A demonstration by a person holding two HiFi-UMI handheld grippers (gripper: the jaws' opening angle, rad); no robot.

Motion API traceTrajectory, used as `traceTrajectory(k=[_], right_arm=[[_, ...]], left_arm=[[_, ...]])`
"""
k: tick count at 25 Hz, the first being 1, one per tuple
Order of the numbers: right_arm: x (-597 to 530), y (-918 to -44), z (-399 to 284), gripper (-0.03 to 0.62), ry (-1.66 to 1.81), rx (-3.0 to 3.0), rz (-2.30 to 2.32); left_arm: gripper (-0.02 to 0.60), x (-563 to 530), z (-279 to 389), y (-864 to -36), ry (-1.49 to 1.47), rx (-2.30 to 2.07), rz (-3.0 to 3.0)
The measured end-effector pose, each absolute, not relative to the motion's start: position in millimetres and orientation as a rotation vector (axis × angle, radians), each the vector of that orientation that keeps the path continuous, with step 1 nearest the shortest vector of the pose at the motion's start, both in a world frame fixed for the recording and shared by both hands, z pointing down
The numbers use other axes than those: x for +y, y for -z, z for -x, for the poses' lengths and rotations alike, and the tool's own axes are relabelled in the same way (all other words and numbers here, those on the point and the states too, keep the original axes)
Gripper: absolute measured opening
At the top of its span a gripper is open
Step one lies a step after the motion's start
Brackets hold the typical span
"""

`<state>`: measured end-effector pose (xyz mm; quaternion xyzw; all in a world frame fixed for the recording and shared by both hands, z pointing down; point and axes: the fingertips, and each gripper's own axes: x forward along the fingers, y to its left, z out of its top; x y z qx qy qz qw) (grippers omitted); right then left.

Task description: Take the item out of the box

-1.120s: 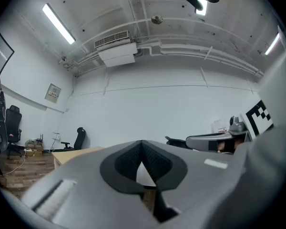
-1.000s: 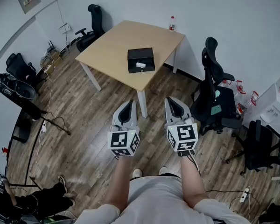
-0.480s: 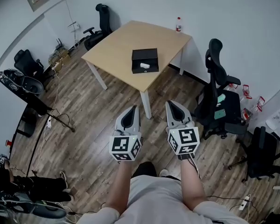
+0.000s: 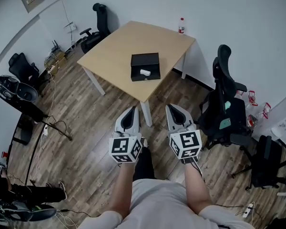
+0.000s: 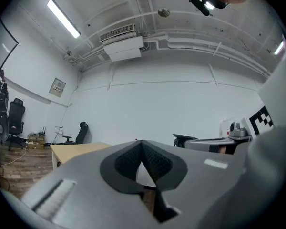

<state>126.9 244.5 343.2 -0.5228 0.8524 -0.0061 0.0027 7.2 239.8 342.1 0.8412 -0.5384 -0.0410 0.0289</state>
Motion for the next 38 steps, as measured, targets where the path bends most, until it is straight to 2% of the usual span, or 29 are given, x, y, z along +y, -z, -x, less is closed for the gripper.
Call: traceTrajectory(k=[7, 21, 27, 38], right_arm=[[116, -338, -109, 0.012, -0.001, 2.662, 1.659], [-127, -364, -42, 0.012, 0.045, 2.79, 1.702], [-178, -367, -30, 0.012, 0.031, 2.824, 1.73], [-255, -457, -23, 0.012, 0.119, 3.114, 1.613]], left_arm=[[0.008, 114, -6, -343, 0.12, -1.604, -2.641], [0.008, -138, 39, -366, 0.09, -1.498, -2.67], [0.008, -197, 46, -375, 0.056, -1.466, -2.687], [0.008, -270, 37, -427, -0.025, -1.43, -2.631]])
